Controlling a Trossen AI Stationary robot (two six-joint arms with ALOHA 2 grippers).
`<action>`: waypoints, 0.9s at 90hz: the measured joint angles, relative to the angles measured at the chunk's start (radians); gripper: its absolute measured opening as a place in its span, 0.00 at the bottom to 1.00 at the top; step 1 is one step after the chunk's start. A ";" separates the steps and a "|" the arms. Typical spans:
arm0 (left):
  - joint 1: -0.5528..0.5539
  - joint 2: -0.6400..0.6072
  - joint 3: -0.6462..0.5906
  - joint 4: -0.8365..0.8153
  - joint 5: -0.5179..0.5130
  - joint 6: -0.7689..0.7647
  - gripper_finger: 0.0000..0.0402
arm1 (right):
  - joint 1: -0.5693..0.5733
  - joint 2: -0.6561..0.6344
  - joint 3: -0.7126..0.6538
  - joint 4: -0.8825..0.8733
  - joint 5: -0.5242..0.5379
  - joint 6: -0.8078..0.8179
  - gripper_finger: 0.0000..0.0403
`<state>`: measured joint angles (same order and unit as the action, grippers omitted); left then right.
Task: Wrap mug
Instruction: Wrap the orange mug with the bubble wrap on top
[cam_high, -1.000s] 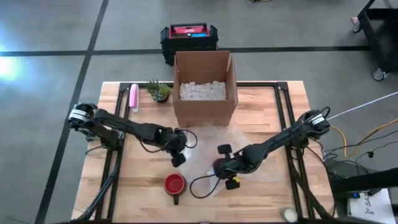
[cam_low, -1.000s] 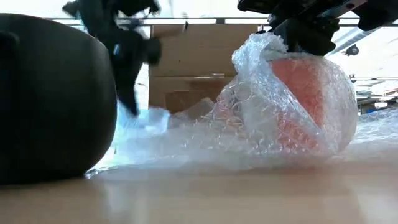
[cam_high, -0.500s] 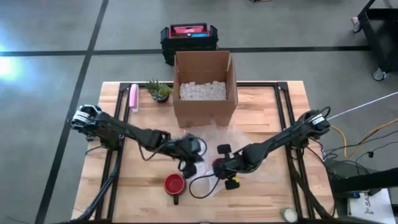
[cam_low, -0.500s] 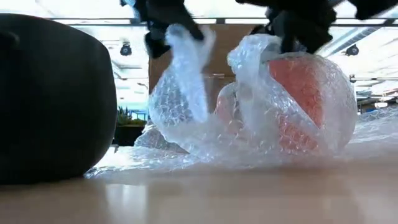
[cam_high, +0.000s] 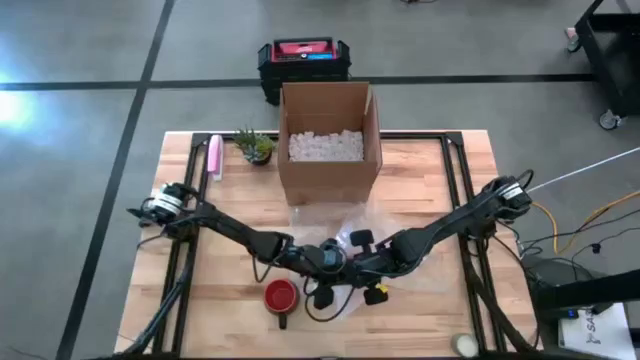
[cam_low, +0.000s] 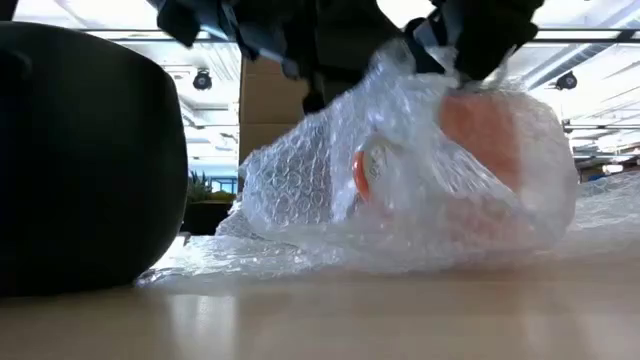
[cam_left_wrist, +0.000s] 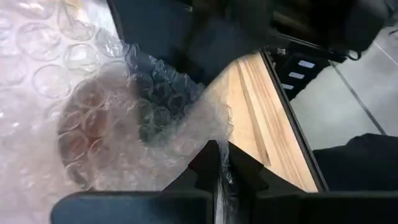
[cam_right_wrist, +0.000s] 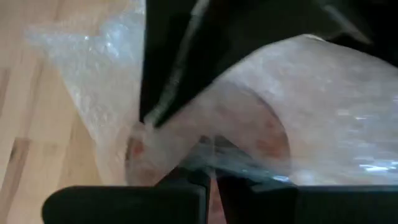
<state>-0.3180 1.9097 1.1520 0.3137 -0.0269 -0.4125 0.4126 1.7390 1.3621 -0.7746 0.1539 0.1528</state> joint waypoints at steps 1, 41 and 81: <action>0.001 0.003 0.001 0.001 0.000 -0.001 0.00 | 0.000 -0.001 0.002 -0.005 0.000 0.002 0.01; 0.012 0.006 0.001 -0.006 -0.006 -0.041 0.00 | 0.006 -0.149 0.156 -0.276 0.017 0.028 0.01; 0.011 0.005 -0.003 -0.011 0.000 -0.042 0.00 | 0.004 -0.002 -0.048 0.048 0.047 0.047 0.01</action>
<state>-0.3071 1.9148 1.1492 0.3024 -0.0271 -0.4548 0.4167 1.7373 1.3139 -0.7266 0.2013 0.2000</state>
